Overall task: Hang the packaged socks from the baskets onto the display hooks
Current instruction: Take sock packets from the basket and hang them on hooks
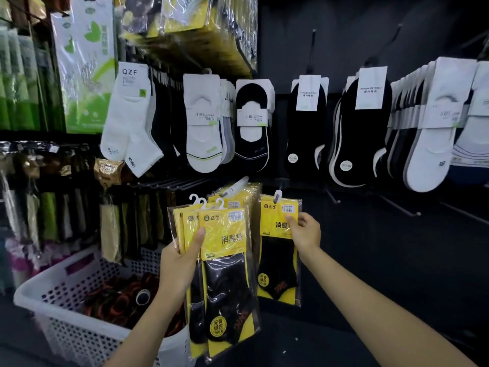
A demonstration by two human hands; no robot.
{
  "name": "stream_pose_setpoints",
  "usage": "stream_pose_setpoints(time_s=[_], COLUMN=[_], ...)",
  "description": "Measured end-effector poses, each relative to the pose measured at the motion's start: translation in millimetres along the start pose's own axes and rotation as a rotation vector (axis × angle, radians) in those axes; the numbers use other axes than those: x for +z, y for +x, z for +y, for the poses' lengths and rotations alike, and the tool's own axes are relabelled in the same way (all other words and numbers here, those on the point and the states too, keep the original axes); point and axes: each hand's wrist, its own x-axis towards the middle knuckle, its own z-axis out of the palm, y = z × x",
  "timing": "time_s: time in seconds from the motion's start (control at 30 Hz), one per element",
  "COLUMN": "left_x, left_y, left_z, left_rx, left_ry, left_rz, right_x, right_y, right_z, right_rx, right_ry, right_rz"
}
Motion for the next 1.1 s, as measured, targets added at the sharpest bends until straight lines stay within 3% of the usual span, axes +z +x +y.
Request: stream_pose_setpoints(time_s=[0.2, 0.27, 0.4, 0.47, 0.7, 0.9, 1.1], left_x=[3.1, 5.6, 19.2, 27.6, 31.1, 10.9, 1.0], left_y=[-10.5, -15.1, -25.3, -30.6, -43.6, -31.8, -16.7], left_z=[4.5, 4.1, 6.0, 8.3, 15.6, 12.5, 5.3], left_rx=[-0.015, -0.006, -0.004, -0.030, -0.030, 0.005, -0.001], left_ry=[-0.010, -0.016, -0.055, -0.088, -0.090, -0.064, 0.010], left_rz=[0.004, -0.021, -0.077, -0.111, -0.209, -0.083, -0.029], right_x=[-14.8, -17.8, -17.6, -18.1, -36.0, -52.7, -40.7], right_y=[-6.6, -24.6, -73.3, -90.0, -99.2, -81.8, -54.9], right_z=[3.2, -0.1, -18.5, -23.2, -20.6, -21.9, -30.2], right_rx=[0.111, 0.082, 0.062, 0.055, 0.079, 0.102, -0.019], right_ry=[-0.095, -0.010, 0.078, 0.120, 0.188, 0.230, 0.142], right_rz=[0.212, 0.083, -0.413, -0.474, -0.348, -0.164, -0.162])
